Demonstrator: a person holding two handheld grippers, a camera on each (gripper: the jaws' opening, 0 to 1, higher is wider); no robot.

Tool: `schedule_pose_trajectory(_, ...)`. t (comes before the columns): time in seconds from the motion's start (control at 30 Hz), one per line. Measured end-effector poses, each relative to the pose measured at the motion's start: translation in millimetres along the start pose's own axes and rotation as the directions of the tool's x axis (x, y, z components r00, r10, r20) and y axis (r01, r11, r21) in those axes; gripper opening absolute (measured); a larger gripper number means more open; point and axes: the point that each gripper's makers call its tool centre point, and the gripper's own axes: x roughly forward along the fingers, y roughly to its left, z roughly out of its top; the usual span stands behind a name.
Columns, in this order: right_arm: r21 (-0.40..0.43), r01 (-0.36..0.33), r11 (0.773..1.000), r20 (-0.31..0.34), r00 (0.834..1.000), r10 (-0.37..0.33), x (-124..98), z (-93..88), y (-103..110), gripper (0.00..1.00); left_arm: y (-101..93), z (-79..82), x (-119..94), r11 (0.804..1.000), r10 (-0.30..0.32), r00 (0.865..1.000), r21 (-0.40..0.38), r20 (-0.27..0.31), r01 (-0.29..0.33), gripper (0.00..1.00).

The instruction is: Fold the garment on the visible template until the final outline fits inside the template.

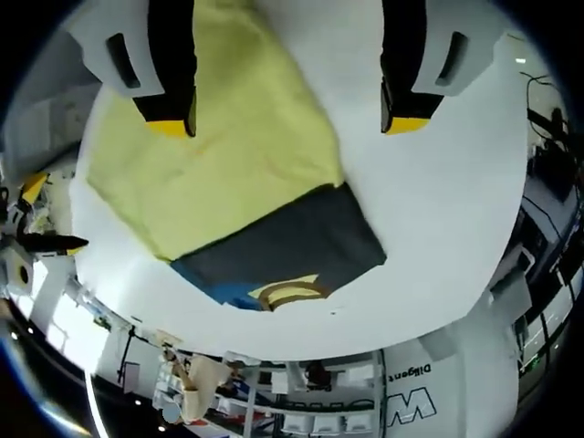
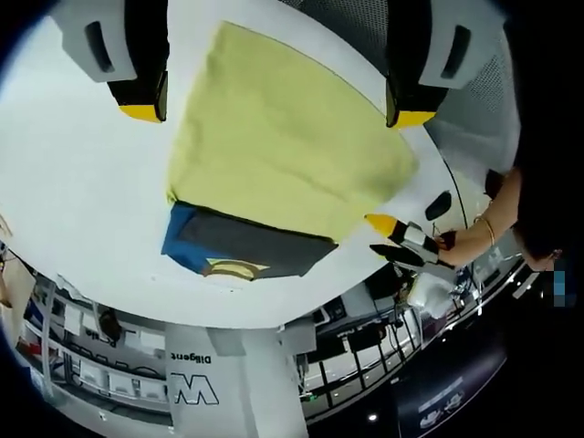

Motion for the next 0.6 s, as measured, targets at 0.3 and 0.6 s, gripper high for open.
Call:
schedule_pose_trajectory(0.3, 0.058, 0.015, 0.998, -0.11, 0.994, -0.009, 6.9, -26.2, -3.7, 0.99, -13.9, -23.1, -13.4, 1.0, -0.005, 1.0, -0.004, -0.013, 0.005, 0.8)
schedule_pose_trajectory(0.6, 0.044, 0.059, 0.997, -0.192, 0.98, -0.05, 11.0, -46.6, -11.9, 0.96, -18.2, -50.7, -21.7, 1.0, -0.013, 0.998, 0.008, -0.061, 0.013, 0.78)
